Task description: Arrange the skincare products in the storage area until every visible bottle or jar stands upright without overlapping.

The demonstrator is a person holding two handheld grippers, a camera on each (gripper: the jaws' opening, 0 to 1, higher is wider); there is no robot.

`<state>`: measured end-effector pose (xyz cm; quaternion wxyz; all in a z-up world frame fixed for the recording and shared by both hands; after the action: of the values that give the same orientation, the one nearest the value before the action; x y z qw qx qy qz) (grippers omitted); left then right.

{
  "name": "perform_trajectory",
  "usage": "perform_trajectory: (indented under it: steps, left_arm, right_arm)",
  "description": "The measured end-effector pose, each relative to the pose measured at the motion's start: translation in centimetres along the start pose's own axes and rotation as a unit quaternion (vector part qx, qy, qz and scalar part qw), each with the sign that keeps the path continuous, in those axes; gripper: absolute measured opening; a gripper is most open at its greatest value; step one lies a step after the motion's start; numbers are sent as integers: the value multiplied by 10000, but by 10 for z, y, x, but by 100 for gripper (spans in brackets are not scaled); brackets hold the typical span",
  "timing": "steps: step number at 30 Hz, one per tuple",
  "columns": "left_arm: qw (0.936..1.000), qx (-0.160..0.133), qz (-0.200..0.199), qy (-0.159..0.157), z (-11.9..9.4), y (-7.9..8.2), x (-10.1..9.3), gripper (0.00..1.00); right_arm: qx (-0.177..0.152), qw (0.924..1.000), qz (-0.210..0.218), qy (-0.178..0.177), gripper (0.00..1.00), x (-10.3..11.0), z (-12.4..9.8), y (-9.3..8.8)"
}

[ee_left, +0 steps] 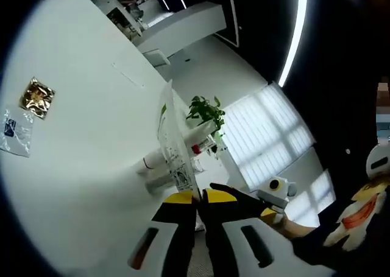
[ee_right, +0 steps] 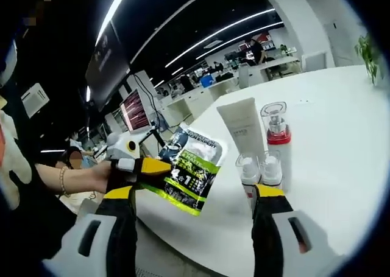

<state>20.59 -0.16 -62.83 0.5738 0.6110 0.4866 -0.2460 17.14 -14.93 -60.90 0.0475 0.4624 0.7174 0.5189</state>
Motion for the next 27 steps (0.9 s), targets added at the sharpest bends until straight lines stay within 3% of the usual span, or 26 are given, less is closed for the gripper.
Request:
perform_trajectory:
  steps: [14,27]
  left_arm:
    - [9989,229,-126,396,13,-9,35,0]
    - [9957,497,-56,775,24,-18,58,0]
  right_arm:
    - [223,9994,-62,-262,91,-13,-2,-8]
    - [277,9988,2,-397,94,-23,-6,-12]
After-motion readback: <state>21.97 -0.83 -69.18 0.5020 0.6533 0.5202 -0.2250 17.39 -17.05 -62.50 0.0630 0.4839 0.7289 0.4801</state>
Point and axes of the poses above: the point that each gripper's makers call its tool centre point, and the gripper's own axes: z roughly forward along the fingers, x roughly to its left, y roughly out of its top, the point moved 4 cm from there along -z, roughly backward along the fingers, and after that the axes turned 10 degrees about x, right-handed, at the moved point
